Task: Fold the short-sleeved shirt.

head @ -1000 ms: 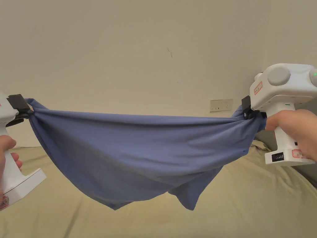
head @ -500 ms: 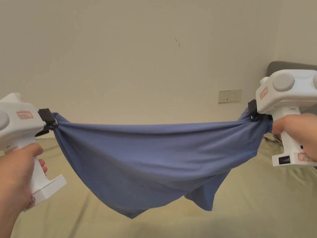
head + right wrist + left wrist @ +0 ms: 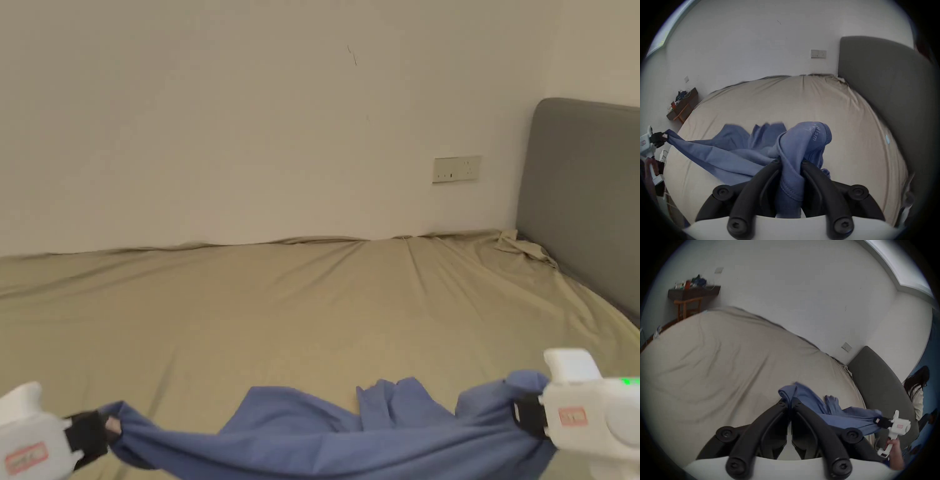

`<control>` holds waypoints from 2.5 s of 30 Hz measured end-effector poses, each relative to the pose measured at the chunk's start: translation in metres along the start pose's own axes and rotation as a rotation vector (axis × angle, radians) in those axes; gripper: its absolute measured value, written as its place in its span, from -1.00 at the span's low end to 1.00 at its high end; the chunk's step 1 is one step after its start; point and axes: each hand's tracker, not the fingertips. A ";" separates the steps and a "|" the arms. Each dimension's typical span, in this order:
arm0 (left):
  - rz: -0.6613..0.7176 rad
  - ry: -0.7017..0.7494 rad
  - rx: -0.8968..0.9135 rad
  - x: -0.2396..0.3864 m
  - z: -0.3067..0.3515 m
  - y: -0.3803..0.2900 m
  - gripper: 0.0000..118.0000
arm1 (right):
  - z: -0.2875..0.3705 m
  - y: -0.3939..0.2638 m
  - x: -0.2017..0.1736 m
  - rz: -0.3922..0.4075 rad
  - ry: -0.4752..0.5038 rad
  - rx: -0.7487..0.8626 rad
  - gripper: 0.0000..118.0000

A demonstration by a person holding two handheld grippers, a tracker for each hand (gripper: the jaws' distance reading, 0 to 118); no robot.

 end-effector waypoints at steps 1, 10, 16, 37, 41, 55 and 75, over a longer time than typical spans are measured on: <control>0.025 -0.006 -0.002 -0.008 0.008 -0.012 -0.96 | 0.007 -0.022 0.004 -0.013 0.004 -0.018 -0.74; 0.064 0.004 -0.070 -0.061 0.057 -0.070 -0.96 | 0.059 -0.141 0.015 -0.082 -0.019 -0.111 -0.74; 0.055 0.082 -0.189 -0.092 0.055 -0.116 -0.96 | 0.050 -0.182 0.014 -0.133 -0.017 -0.243 -0.74; -0.021 0.280 0.040 -0.043 0.121 -0.117 0.99 | 0.138 -0.109 -0.014 -0.090 -0.001 -0.020 0.79; -0.139 0.303 -0.054 -0.013 0.134 -0.136 0.98 | 0.176 -0.107 -0.054 -0.082 0.064 0.123 0.74; -0.274 0.489 -0.123 -0.052 0.041 -0.171 0.83 | 0.169 -0.121 -0.100 0.047 0.095 0.131 -0.94; -0.328 0.297 -0.301 -0.028 0.006 -0.177 -0.87 | 0.072 -0.099 -0.035 0.071 -0.023 -0.047 -0.89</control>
